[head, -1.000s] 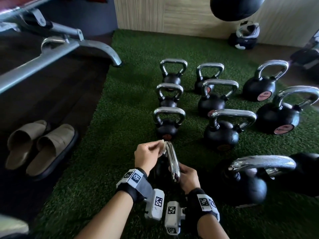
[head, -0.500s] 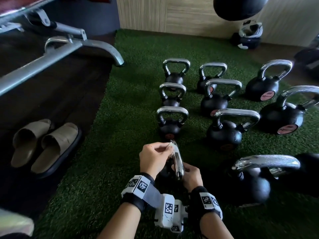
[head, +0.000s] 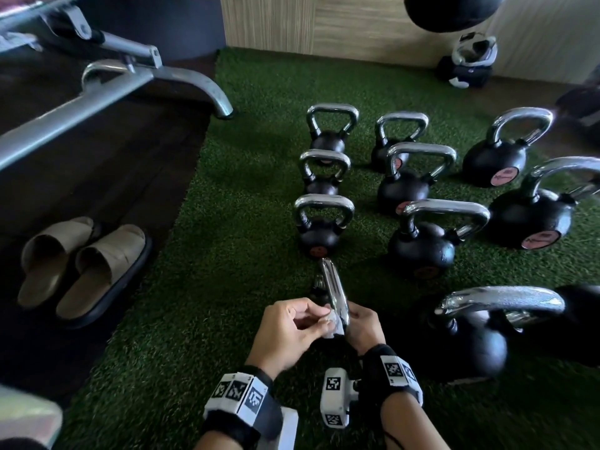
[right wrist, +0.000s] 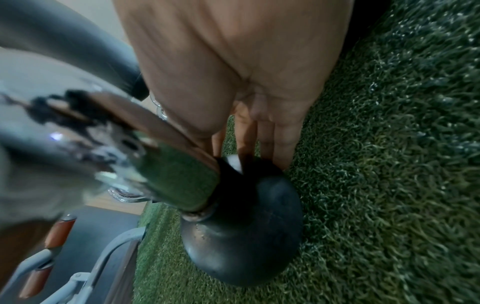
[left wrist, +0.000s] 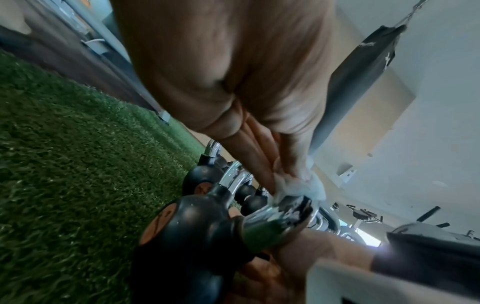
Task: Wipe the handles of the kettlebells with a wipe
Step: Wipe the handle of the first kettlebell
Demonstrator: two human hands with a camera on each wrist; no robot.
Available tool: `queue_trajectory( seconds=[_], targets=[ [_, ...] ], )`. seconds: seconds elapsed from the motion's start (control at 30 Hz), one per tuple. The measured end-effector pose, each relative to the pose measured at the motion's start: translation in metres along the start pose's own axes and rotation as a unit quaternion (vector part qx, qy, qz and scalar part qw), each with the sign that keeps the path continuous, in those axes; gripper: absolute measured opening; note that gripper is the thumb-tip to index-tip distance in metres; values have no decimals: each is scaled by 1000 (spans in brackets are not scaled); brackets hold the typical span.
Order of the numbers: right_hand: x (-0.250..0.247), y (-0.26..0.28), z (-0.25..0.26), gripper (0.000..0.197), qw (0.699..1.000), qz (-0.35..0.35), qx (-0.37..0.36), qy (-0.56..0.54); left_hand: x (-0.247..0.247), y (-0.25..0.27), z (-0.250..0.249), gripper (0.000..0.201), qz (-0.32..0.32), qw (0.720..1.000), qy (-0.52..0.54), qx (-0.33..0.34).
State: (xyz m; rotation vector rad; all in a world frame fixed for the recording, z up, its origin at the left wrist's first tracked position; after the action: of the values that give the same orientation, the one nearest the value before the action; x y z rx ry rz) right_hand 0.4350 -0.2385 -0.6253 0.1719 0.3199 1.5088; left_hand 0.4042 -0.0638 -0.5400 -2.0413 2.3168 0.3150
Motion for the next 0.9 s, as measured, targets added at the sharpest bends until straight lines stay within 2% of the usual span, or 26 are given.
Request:
queue_trajectory(
  seconds=[0.23, 0.33, 0.4, 0.47, 0.53, 0.6, 0.67, 0.73, 0.77, 0.9],
  targets=[
    [-1, -2, -5, 38, 1000, -13, 21, 4, 1, 7, 14, 15, 2, 996, -84, 5],
    [0, 3, 1, 30, 1000, -12, 19, 0, -2, 3, 14, 14, 5, 993, -117, 7],
    [1, 5, 0, 32, 998, -1, 45, -39, -6, 1, 14, 16, 6, 996, -92, -19],
    [-5, 2, -2, 36, 996, -11, 61, -64, -17, 0, 11, 22, -24, 998, -9, -54],
    [-22, 5, 14, 23, 997, -72, 29, -17, -34, 0, 5, 19, -89, 988, 105, -72],
    [-37, 15, 45, 11, 990, -128, -50, 18, -44, -1, -5, 15, -121, 968, 205, -76],
    [-26, 31, 87, 12, 988, -67, -135, -17, -47, -4, -14, 13, -129, 955, 257, -74],
    [-5, 46, 119, 19, 983, 25, -170, -59, -44, -6, -19, 18, -124, 948, 283, -79],
    [3, 50, 129, 23, 981, 45, -178, -55, -41, -6, -21, 24, -114, 948, 286, -82],
    [12, 56, 148, 29, 982, 36, -188, -5, -29, -4, -35, 32, -81, 954, 280, -65]
  ],
)
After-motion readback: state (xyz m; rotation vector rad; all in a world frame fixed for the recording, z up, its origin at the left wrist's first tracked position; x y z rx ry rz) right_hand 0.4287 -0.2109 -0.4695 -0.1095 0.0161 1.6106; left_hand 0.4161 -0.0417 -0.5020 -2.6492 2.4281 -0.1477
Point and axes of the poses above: each hand's wrist, its own y-axis away from the middle knuckle, its own x-axis out of the palm, z = x × y, the point moved 7 cm from there along -y, towards the middle knuckle, and after that the axes turned 5 degrees about -x, right-handed, at the moved point
